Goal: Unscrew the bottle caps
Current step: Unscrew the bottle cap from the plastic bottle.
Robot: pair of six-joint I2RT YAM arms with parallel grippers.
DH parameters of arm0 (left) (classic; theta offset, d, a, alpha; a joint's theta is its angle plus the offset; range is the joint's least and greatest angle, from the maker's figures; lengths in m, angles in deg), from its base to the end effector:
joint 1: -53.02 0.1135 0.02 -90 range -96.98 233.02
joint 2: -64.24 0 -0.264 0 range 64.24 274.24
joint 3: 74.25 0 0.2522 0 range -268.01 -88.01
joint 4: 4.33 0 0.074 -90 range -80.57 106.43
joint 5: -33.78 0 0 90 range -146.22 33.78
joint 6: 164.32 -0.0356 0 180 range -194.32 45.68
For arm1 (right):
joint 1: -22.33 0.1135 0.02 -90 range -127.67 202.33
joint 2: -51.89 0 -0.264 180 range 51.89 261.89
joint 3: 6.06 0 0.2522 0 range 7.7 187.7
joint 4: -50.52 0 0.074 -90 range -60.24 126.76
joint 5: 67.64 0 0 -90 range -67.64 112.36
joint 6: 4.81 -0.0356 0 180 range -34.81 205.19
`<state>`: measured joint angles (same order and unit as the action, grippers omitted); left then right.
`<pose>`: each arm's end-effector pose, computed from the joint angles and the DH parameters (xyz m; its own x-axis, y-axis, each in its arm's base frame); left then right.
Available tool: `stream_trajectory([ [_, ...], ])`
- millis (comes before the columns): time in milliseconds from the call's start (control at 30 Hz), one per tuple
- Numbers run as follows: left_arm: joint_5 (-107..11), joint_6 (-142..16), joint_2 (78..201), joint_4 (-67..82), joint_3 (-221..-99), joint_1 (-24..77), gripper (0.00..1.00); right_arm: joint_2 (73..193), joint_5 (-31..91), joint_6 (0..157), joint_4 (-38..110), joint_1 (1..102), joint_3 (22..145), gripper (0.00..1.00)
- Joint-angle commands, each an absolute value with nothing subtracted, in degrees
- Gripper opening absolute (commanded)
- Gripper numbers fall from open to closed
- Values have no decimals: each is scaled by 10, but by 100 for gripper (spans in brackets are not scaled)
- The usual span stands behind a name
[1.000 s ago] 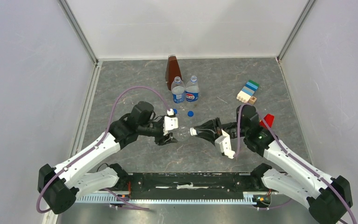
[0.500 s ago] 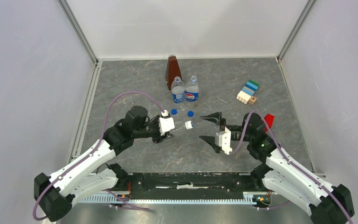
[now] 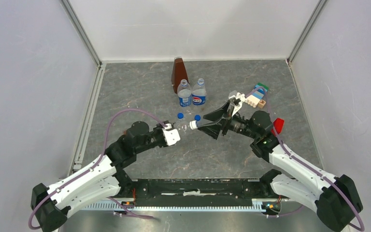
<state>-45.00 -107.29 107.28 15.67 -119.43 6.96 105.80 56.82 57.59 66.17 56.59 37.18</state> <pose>0.1218 -0.1364 0.2697 0.2758 0.4831 -0.8310 0.8162 0.3390 0.4679 0.1666 0.1378 0.2891 -0.3673 0.2120 -0.9056 -0.8575 0.3001 0.4180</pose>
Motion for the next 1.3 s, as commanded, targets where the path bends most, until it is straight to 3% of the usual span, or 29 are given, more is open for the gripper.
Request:
stream_trajectory([
  [0, -518, -1116, 1065, 96, -1192, 35, 2, 1067, 557, 371, 755, 565, 366, 80],
  [267, -560, -1137, 1087, 55, -1190, -5, 2, 1098, 550, 309, 785, 566, 355, 70],
  [367, -575, -1138, 1094, 50, -1193, -9, 2, 1107, 552, 310, 786, 566, 359, 57],
  [500, -583, -1140, 1094, 49, -1192, -10, 2, 1103, 560, 319, 777, 566, 365, 50],
  [533, -583, -1140, 1094, 49, -1192, -10, 2, 1100, 559, 325, 771, 566, 365, 50],
  [600, -584, -1141, 1094, 49, -1193, -10, 2, 1096, 558, 332, 761, 566, 364, 60],
  [867, -577, -1138, 1097, 47, -1192, -10, 2, 1119, 564, 343, 764, 566, 371, 55],
  [967, -574, -1137, 1095, 47, -1191, -11, 2, 1131, 570, 346, 766, 566, 378, 47],
  [1067, -568, -1132, 1094, 52, -1192, -10, 2, 1131, 587, 389, 768, 566, 385, 30],
  [1267, -512, -1052, 1094, 110, -1226, 1, 2, 1090, 632, 590, 785, 566, 384, 5],
])
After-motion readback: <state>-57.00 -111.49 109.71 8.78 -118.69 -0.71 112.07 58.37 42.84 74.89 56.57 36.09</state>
